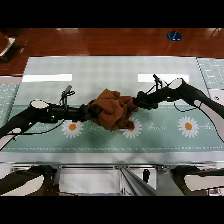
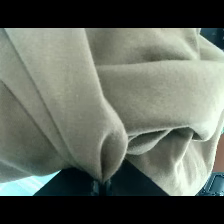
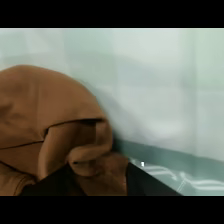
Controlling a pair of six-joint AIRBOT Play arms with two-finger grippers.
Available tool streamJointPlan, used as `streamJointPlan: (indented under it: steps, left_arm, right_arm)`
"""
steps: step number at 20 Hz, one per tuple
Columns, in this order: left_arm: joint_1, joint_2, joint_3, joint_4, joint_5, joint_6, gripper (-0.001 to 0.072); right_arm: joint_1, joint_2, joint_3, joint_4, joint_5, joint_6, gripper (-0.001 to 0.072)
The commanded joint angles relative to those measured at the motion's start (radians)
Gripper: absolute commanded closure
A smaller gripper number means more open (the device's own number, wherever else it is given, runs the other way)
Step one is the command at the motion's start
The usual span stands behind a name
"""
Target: Fold the shirts.
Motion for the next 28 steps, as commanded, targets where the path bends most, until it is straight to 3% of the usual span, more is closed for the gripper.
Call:
streamJointPlan:
  steps: [1,2,4,5,8,11,14,18,24,28]
  left_arm:
    - [0.000,-0.001,0.001,0.000,0.000,0.000,0.0683]
    - [0.000,-0.001,0.001,0.000,-0.001,0.000,0.0683]
    - [0.000,0.000,0.001,0.000,-0.001,0.000,0.0683]
    - [0.000,0.000,0.001,0.000,-0.001,0.000,0.0683]
    - [0.034,0.002,0.012,0.000,-0.018,0.000,0.0683]
    - [0.174,0.030,0.126,0.000,-0.138,0.007,0.0683]
    - [0.323,0.098,0.337,0.000,-0.185,-0.051,0.0683]
    - [0.406,0.130,0.699,0.005,-0.223,-0.127,0.0684]
    - [0.415,0.146,1.191,0.339,-0.454,-0.272,0.0684]
    - [0.415,0.265,1.244,0.449,-0.603,-0.274,0.0683]
  right_arm:
    - [0.031,-0.003,0.005,0.003,0.021,-0.004,0.0312]
    - [0.036,-0.003,0.005,0.005,0.024,-0.009,0.0383]
    - [0.042,-0.003,0.005,0.016,0.035,-0.058,0.0656]
    - [0.041,-0.003,0.005,0.037,0.050,-0.101,0.0690]
    - [0.040,0.014,0.013,0.015,0.087,-0.120,0.0691]
    - [0.017,0.093,0.093,-0.087,0.132,-0.085,0.0691]
    - [-0.071,0.222,0.275,-0.136,0.151,-0.035,0.0692]
    - [-0.156,0.388,0.595,-0.168,0.171,-0.014,0.0692]
    - [-0.159,0.700,0.784,-0.440,0.208,0.026,0.0692]
    - [-0.159,0.870,0.784,-0.543,0.288,0.056,0.0692]
